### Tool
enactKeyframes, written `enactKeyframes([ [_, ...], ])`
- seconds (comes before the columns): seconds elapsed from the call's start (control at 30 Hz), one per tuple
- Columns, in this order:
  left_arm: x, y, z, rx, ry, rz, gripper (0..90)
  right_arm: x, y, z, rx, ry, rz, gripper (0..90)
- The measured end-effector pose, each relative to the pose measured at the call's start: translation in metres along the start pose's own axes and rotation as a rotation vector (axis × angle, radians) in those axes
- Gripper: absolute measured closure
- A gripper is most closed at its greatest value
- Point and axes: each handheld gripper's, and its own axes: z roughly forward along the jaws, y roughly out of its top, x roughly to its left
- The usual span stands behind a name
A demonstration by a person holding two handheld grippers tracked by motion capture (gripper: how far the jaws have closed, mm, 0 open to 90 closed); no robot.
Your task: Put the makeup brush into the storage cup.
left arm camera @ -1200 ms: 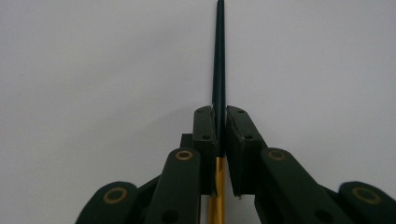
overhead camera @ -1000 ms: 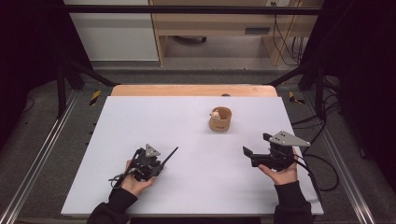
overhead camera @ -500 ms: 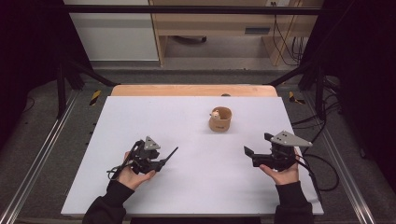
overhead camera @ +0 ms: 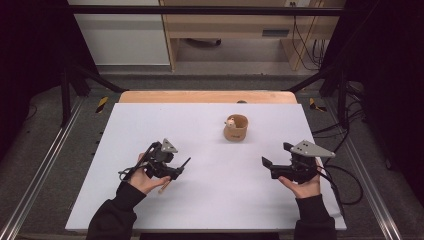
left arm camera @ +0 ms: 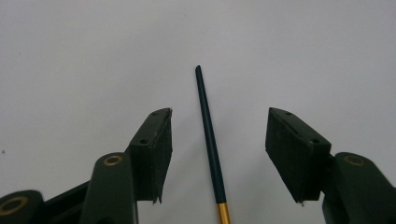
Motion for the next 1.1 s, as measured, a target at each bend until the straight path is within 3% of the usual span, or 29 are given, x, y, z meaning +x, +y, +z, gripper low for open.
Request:
enactKeyframes([
  [0.33,0.001,0.0,0.014,0.083,-0.008,0.032,40.6,0.0,0.0,0.001,0.002,0.003,-0.002,8.5],
  [0.47,0.001,0.0,0.018,0.106,-0.005,0.043,51.9,0.0,0.0,0.001,0.001,0.002,-0.002,8.5],
  [0.67,0.0,-0.004,0.024,0.131,-0.011,0.041,61.1,0.0,0.0,0.001,0.004,0.003,-0.003,8.5],
  [1.1,0.001,-0.006,0.03,0.169,-0.012,0.022,72.4,0.0,0.0,0.001,0.004,0.003,-0.002,8.6],
])
